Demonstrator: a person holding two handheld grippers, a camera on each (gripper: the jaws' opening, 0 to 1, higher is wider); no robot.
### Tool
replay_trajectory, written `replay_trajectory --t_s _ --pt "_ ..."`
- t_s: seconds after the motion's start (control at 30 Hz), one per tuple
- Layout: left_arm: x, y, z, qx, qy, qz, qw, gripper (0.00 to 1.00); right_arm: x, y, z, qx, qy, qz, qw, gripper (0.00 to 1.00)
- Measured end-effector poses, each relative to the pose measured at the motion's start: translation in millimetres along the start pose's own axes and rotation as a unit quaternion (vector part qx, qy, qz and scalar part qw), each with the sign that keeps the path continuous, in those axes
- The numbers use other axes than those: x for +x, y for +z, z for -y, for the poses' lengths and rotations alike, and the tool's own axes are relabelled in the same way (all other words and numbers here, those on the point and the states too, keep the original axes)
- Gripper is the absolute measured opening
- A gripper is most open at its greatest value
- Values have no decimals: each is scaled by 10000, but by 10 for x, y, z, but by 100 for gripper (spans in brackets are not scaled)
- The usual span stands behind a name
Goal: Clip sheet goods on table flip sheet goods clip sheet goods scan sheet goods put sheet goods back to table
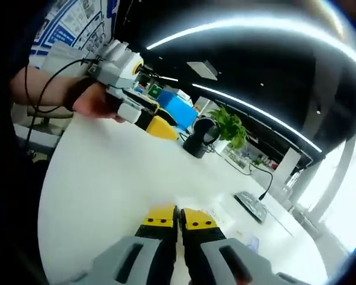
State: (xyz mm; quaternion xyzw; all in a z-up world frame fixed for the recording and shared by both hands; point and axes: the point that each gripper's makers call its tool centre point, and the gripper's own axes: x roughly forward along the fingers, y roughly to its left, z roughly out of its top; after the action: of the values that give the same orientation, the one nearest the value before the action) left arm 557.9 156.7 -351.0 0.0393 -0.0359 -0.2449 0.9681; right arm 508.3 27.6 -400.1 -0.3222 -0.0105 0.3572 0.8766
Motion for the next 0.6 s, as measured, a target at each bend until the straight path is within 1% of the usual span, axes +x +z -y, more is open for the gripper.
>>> replay_trajectory --t_s 0.1,0.13,0.23,0.3,0.5,0.53,0.6 --pt "0 0 1 6 -1 1 10000 35 2 -4 17 158 -28 -6 9999 0" --pt "0 0 2 7 -1 0 10000 35 -5 10 39 221 -88 26 9997 0" --pt "0 0 2 3 0 -2 10000 35 -45 82 98 544 -182 146 9982 0" --pt "1 -1 3 8 0 -5 10000 35 -76 130 153 555 -245 218 9979 0" --pt "2 0 4 10 4 -6 10000 35 -189 289 434 863 -609 543 9929 0" --pt "2 0 3 10 5 -5 10000 35 -214 319 497 935 -708 629 9911 0" --pt "3 0 2 8 5 -5 10000 35 -254 354 583 1066 -796 724 9885 0"
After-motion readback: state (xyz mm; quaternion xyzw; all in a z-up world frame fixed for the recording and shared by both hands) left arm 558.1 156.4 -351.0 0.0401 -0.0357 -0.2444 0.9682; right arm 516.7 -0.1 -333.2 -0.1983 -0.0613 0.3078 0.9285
